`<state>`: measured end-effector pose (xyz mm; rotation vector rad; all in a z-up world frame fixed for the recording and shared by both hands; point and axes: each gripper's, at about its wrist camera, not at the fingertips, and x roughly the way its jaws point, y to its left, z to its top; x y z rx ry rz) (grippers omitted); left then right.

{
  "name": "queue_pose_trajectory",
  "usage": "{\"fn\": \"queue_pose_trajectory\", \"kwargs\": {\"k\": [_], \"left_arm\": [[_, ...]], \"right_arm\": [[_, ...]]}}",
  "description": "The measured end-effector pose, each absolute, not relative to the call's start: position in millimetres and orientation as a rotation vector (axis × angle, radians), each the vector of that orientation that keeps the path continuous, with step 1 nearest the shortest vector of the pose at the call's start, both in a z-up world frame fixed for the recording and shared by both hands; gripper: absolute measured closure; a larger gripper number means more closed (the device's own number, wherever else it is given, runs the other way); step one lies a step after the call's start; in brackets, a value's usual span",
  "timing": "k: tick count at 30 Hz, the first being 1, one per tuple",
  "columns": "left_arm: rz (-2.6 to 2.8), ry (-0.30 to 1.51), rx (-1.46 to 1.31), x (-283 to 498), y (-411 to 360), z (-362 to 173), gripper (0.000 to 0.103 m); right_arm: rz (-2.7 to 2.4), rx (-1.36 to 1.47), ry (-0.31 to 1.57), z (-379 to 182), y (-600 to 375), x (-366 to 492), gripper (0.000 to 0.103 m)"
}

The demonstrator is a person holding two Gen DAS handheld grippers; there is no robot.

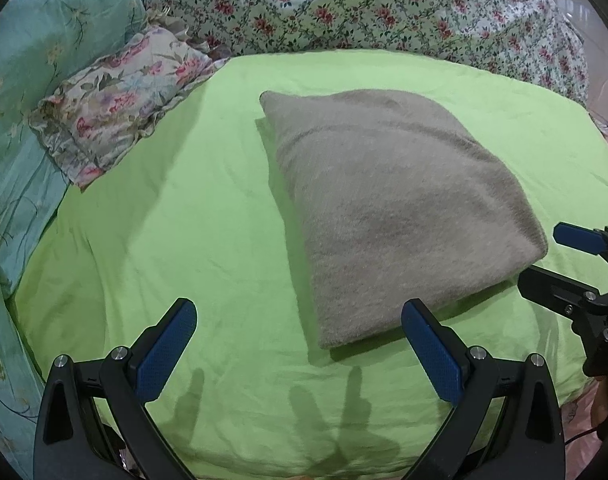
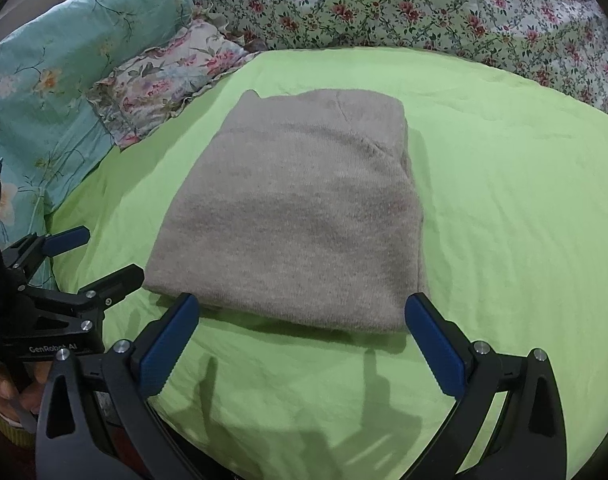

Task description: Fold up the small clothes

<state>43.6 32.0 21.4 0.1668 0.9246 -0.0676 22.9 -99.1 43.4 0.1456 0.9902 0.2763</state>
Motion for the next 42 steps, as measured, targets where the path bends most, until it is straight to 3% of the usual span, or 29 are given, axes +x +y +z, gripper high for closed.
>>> {"fn": "queue_pose_trajectory", "kwargs": {"k": [42], "left_arm": [[-0.095,0.927,0.2,85.1,26.9,20.9,0.001]], "right_arm": [[0.299,0.087,1.014,45.0,-100.0,69.0,0.001]]}}
